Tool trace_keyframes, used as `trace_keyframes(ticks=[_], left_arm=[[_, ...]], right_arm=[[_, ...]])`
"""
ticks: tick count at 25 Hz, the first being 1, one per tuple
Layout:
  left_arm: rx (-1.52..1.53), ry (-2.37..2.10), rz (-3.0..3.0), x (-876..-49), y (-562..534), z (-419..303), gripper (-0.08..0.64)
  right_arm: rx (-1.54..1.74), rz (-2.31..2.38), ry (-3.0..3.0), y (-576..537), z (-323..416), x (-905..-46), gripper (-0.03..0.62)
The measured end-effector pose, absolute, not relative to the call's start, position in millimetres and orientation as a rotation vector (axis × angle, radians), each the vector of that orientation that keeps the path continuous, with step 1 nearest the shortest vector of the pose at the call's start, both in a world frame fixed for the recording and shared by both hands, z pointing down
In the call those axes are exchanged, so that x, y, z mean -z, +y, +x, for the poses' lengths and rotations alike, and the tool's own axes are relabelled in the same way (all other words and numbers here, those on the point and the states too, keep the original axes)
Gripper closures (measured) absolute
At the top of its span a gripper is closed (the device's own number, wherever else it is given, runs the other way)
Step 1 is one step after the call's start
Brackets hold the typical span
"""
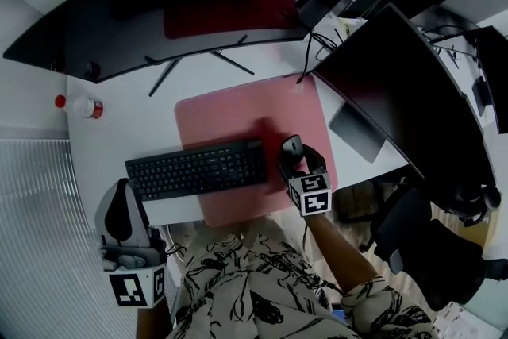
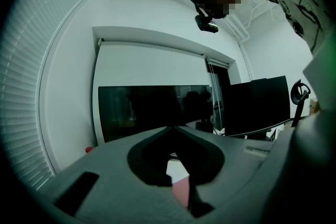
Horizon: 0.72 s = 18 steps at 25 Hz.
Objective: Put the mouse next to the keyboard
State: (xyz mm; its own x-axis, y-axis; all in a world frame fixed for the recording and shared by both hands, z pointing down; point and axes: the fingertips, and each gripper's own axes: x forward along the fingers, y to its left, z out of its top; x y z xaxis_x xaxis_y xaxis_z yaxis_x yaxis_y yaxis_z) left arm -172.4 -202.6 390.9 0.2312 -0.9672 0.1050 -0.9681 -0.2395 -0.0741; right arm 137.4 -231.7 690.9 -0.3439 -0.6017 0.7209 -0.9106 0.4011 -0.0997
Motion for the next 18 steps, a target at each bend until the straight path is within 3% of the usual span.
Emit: trace_keyframes(ticks=[18], left_arm=[[-0.232,-1.919,2.428,-404.9,-200.3,-177.0,0.563]], right_arm=[[-0.785,1.269,-1.910,-231.3,135.8,-727.7,0.287]])
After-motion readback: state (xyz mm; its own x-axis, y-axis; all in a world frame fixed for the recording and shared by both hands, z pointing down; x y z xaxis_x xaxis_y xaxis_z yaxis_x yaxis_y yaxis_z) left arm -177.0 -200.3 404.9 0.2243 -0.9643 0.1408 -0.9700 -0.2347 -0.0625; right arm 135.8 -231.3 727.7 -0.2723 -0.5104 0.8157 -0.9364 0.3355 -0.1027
